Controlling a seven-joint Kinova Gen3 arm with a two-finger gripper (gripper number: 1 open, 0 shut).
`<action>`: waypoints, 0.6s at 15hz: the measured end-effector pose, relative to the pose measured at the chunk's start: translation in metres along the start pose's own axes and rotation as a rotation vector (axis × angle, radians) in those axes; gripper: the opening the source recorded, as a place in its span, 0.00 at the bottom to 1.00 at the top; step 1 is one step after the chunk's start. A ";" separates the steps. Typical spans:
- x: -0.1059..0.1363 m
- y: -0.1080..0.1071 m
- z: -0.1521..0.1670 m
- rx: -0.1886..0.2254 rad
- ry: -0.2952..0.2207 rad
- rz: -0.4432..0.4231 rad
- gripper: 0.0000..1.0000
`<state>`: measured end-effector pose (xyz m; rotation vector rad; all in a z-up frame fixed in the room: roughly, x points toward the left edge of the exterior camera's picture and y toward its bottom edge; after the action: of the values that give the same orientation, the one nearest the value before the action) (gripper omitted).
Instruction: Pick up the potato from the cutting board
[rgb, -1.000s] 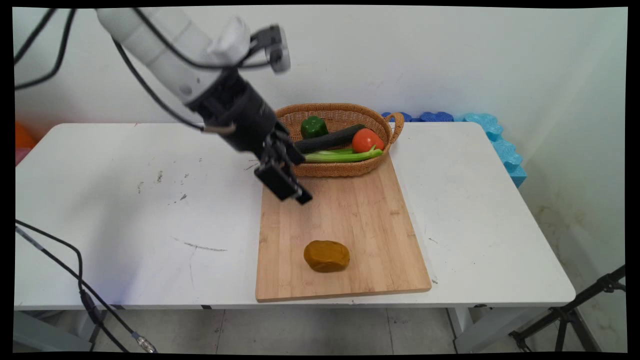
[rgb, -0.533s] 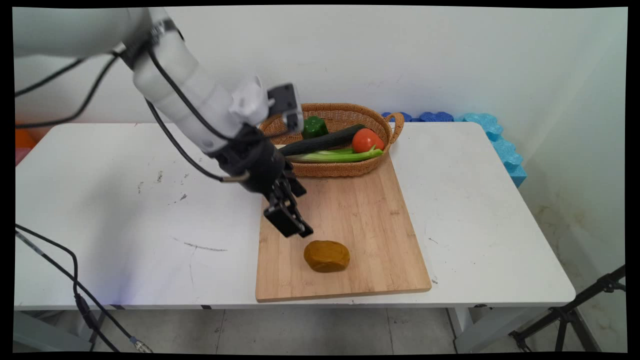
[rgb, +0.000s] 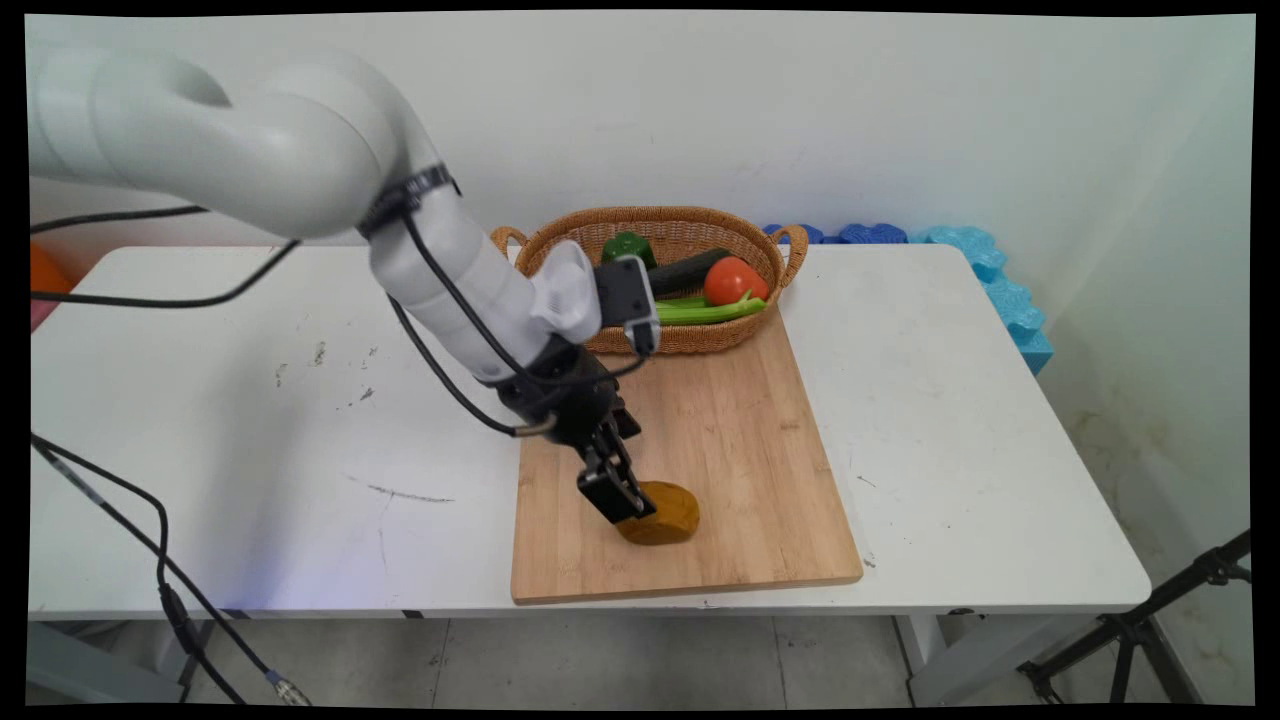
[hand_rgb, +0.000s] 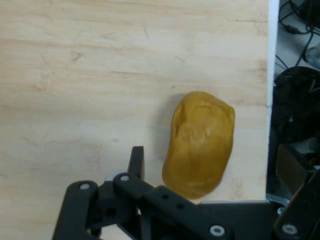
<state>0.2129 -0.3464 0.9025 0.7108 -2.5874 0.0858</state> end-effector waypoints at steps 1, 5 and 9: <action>0.000 0.000 0.005 0.002 -0.002 0.001 1.00; 0.000 0.001 0.029 0.005 -0.014 0.004 1.00; 0.000 0.002 0.046 0.006 -0.021 0.018 1.00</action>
<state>0.1933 -0.3529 0.8616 0.6942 -2.6153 0.0925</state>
